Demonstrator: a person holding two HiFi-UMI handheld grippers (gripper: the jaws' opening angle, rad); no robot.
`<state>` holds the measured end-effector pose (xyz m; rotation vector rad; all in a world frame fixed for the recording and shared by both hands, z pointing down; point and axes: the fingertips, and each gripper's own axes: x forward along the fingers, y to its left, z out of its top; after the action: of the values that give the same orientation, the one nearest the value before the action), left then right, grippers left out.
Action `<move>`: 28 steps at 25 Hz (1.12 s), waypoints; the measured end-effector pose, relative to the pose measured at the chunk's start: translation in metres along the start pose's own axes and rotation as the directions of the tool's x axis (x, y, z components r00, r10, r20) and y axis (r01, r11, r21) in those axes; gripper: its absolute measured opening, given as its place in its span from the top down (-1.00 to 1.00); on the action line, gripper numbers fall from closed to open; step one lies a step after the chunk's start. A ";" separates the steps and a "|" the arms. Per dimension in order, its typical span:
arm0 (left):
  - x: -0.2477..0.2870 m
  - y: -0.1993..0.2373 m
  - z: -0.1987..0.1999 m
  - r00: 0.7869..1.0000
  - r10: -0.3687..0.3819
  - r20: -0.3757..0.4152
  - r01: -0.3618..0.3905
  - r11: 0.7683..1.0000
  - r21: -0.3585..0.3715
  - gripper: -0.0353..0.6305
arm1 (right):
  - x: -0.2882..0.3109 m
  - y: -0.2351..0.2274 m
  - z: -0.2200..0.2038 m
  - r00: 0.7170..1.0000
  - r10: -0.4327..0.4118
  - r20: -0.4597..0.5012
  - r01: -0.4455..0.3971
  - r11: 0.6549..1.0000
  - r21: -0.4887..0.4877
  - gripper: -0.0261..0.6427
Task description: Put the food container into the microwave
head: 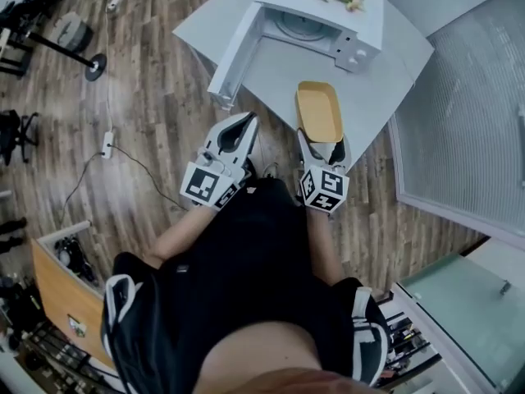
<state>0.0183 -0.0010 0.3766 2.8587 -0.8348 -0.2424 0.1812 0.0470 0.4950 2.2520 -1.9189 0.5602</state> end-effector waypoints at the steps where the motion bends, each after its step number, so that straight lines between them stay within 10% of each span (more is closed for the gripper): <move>1: 0.008 0.001 -0.001 1.000 0.009 0.003 -0.009 1.000 -0.001 0.82 | 0.011 -0.005 0.001 1.000 0.009 -0.008 -0.009 1.000 -0.002 -0.53; 28: 0.239 0.143 -0.064 0.998 0.033 -0.059 -0.039 0.995 -0.094 0.82 | 0.438 -0.095 -0.020 0.979 -0.044 -0.201 0.032 0.998 -0.061 -0.53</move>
<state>0.1557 -0.2432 0.4398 2.7460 -0.8393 -0.1889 0.3236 -0.3338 0.6844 2.1020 -1.7678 0.6904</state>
